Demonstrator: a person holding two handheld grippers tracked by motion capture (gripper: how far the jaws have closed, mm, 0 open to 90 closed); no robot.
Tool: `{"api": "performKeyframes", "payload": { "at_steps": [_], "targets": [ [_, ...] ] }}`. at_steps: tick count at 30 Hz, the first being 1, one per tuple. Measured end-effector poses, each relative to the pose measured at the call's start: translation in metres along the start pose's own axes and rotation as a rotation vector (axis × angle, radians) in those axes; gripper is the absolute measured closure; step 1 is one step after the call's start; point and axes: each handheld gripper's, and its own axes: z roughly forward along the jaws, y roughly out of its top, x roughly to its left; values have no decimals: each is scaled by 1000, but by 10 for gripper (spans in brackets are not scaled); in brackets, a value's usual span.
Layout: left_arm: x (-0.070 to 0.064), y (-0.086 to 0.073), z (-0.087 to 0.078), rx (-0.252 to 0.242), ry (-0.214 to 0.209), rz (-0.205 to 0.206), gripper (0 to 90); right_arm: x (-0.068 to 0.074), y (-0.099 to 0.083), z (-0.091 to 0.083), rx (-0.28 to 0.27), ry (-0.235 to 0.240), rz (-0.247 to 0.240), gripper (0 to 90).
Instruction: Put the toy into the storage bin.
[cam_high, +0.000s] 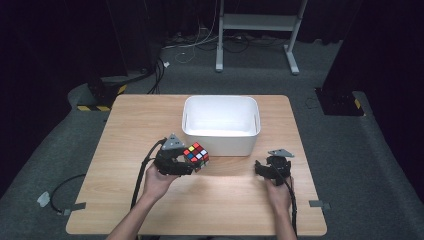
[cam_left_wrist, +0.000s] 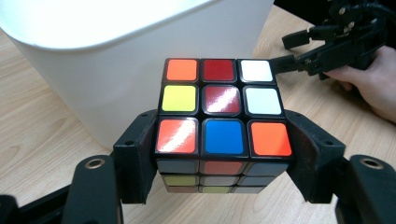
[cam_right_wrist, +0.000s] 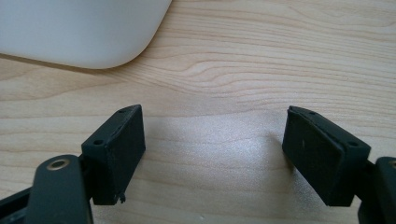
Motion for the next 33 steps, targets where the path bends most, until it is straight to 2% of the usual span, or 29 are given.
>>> {"api": "performKeyframes", "payload": {
  "at_steps": [12, 19, 25, 33],
  "targets": [
    [5, 11, -8, -20, -14, -10, 342, 0, 0, 0, 0, 0, -2, 210],
    [8, 21, -12, -30, -45, -20, 342, 0, 0, 0, 0, 0, -2, 210],
    [8, 30, -15, -31, -49, -6, 342, 0, 0, 0, 0, 0, 0, 210],
    [12, 41, -19, -48, -63, -11, 342, 0, 0, 0, 0, 0, 0, 210]
  ]
}}
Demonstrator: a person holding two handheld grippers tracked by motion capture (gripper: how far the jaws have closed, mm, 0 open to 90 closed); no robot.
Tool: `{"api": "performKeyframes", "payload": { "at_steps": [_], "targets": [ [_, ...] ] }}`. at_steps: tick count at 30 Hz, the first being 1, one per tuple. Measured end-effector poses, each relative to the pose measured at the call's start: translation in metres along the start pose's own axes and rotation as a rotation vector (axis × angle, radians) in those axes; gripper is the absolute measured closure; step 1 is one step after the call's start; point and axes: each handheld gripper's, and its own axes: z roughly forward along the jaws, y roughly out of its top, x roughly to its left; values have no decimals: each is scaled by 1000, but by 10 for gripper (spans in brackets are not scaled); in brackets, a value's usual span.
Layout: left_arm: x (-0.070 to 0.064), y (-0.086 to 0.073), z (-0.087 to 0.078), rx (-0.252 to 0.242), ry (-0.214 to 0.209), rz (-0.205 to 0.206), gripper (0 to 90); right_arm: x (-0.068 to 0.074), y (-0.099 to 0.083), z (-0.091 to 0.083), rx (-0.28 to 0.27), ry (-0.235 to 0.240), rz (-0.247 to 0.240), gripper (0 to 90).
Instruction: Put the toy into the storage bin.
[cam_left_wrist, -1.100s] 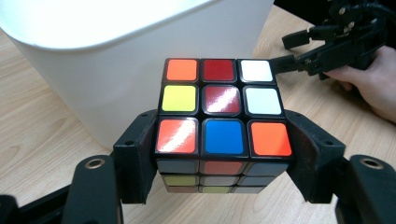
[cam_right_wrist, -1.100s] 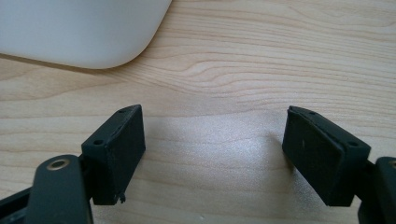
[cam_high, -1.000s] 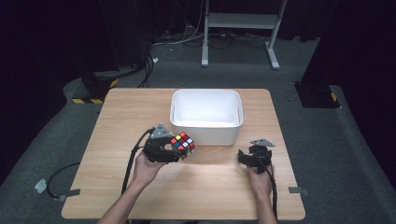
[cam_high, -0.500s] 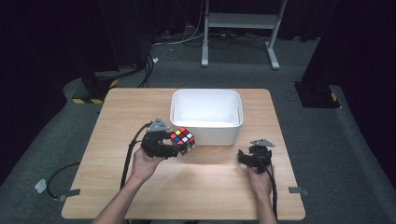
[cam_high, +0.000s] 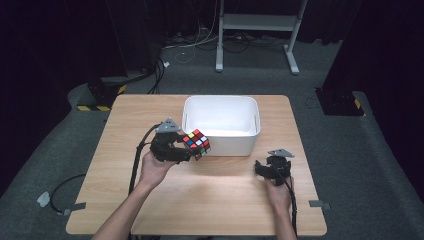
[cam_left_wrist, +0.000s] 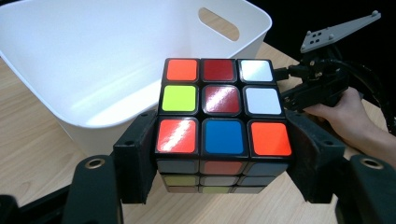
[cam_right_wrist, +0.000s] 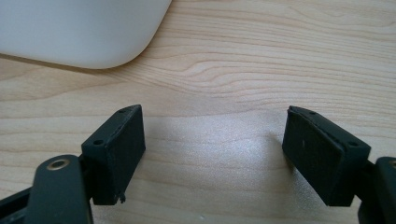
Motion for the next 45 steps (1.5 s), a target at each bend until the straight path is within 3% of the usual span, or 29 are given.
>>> {"api": "performKeyframes", "payload": {
  "at_steps": [20, 45],
  "targets": [
    [7, 26, -4, -32, -25, -1, 342, 0, 0, 0, -1, 0, 0, 210],
    [9, 56, 1, -38, -25, 27, 342, 0, 0, 0, -1, 0, -1, 210]
  ]
}}
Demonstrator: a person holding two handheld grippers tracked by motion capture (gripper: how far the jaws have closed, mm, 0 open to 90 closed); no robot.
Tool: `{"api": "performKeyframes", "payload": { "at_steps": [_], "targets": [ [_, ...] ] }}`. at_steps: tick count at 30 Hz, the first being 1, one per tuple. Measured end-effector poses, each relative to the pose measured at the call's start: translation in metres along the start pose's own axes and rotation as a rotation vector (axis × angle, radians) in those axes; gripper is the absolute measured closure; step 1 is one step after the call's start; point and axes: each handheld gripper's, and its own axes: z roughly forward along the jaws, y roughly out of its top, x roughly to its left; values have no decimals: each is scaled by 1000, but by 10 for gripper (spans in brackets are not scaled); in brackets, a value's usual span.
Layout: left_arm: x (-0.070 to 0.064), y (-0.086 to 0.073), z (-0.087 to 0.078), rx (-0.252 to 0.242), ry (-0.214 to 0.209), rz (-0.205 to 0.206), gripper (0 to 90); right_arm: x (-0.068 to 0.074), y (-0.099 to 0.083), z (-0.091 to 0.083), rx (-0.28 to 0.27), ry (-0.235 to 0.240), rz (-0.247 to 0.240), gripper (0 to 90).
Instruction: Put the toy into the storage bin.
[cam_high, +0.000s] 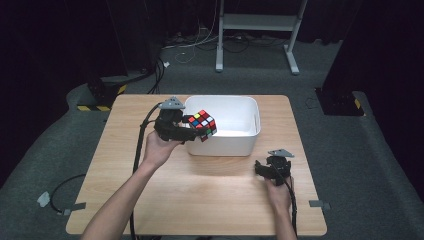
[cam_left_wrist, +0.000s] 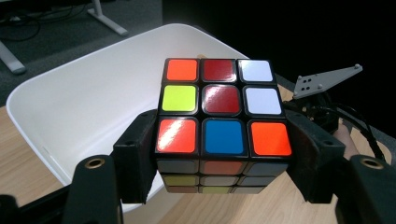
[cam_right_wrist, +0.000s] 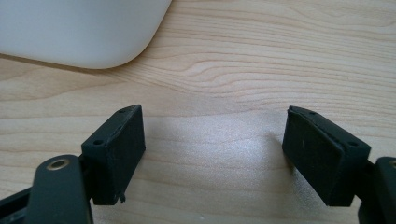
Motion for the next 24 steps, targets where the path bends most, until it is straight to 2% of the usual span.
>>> {"api": "performKeyframes", "payload": {
  "at_steps": [6, 14, 24],
  "targets": [
    [1, 9, 4, -4, -9, 6, 342, 0, 0, 0, 0, 0, 0, 210],
    [2, 19, 9, -5, 1, 27, 342, 0, 0, 0, 0, 0, 0, 210],
    [8, 28, 15, -9, 10, 20, 342, 0, 0, 0, 0, 0, 0, 210]
  ]
}}
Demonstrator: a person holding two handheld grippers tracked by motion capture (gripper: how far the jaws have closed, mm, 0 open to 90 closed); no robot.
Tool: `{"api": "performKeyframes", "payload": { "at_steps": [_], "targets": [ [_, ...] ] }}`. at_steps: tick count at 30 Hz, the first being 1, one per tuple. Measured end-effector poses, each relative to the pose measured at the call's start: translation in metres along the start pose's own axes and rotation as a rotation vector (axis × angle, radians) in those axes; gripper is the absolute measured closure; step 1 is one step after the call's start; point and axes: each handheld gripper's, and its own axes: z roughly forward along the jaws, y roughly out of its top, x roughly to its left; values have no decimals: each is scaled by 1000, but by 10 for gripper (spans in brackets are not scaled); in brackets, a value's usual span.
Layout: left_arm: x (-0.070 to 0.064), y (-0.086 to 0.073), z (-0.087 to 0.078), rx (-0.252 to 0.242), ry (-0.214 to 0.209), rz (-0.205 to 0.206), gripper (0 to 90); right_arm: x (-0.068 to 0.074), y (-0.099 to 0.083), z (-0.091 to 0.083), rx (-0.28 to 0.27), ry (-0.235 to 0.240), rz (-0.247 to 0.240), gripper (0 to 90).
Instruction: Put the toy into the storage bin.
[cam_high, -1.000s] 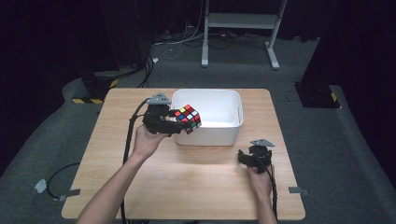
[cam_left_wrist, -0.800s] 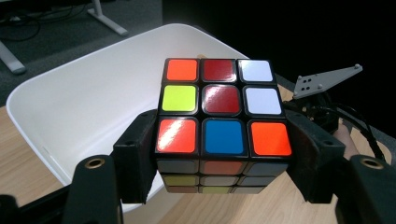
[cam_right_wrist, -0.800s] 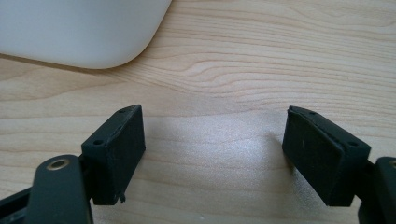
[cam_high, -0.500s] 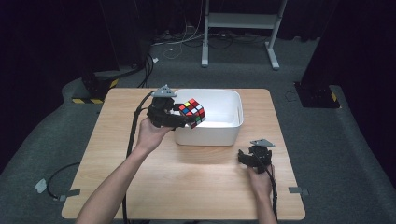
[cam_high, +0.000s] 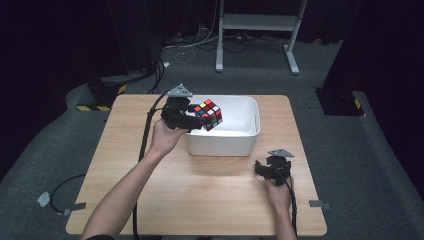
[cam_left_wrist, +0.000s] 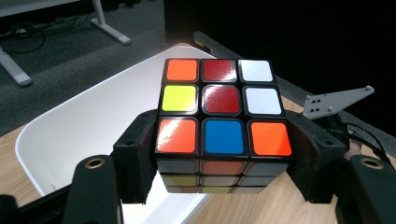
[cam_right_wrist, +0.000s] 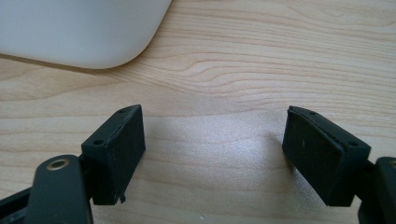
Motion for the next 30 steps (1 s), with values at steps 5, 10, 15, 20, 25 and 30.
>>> {"api": "performKeyframes", "payload": {
  "at_steps": [5, 10, 15, 20, 25, 30],
  "targets": [
    [2, 4, 4, -5, -2, -3, 342, 0, 0, 0, 0, 0, 0, 210],
    [1, 8, 9, 9, 3, 11, 342, 0, 0, 0, 1, 0, 3, 210],
    [1, 11, 10, 2, 5, 14, 342, 0, 0, 0, 1, 0, 3, 210],
    [3, 14, 12, -2, 8, 17, 342, 0, 0, 0, 1, -1, 5, 210],
    [6, 14, 15, -1, 13, 4, 342, 0, 0, 0, 1, -1, 3, 210],
    [9, 14, 18, 1, 17, -2, 342, 0, 0, 0, 1, -1, 3, 210]
  ]
}}
